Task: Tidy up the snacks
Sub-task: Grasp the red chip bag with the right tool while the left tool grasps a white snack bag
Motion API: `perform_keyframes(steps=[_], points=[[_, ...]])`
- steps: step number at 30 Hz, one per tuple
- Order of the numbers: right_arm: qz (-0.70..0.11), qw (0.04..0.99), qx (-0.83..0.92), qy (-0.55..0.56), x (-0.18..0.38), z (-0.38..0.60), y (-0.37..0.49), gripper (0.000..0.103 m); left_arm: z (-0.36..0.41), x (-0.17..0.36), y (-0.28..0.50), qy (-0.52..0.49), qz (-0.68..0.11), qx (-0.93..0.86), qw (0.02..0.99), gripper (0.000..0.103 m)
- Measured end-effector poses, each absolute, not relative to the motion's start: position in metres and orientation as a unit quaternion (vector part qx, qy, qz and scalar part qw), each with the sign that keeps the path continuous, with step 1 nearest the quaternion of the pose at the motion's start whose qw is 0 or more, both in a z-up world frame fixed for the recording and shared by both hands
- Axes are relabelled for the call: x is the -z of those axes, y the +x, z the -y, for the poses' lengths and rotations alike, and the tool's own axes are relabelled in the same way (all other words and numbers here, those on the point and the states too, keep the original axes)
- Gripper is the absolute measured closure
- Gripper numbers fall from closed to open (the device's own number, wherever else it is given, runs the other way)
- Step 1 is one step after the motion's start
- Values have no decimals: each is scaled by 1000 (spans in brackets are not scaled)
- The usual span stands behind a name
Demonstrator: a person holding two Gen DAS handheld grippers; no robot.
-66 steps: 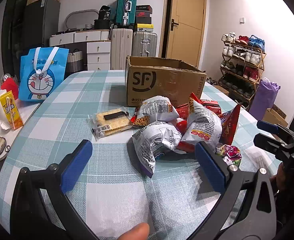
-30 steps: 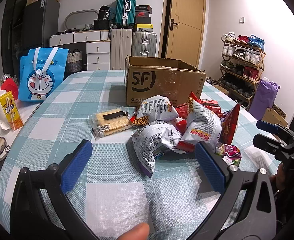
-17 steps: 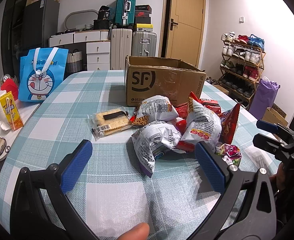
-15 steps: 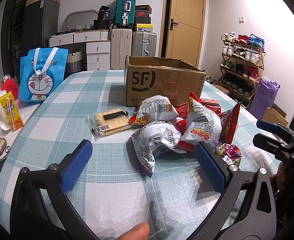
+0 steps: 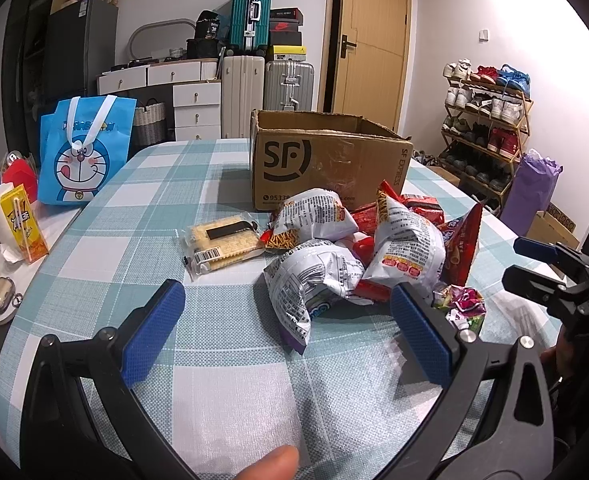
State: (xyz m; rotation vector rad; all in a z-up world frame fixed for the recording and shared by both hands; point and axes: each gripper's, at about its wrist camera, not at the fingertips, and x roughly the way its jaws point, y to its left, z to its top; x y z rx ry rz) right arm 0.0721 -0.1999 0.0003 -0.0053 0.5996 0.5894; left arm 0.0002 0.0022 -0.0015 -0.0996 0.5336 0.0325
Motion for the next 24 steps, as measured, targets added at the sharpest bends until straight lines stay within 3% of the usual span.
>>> perform_keyframes(steps=[24], points=[[-400,884,-240,14,-3,208,144,0,-21,5,50,-74,-348,-29,934,1]])
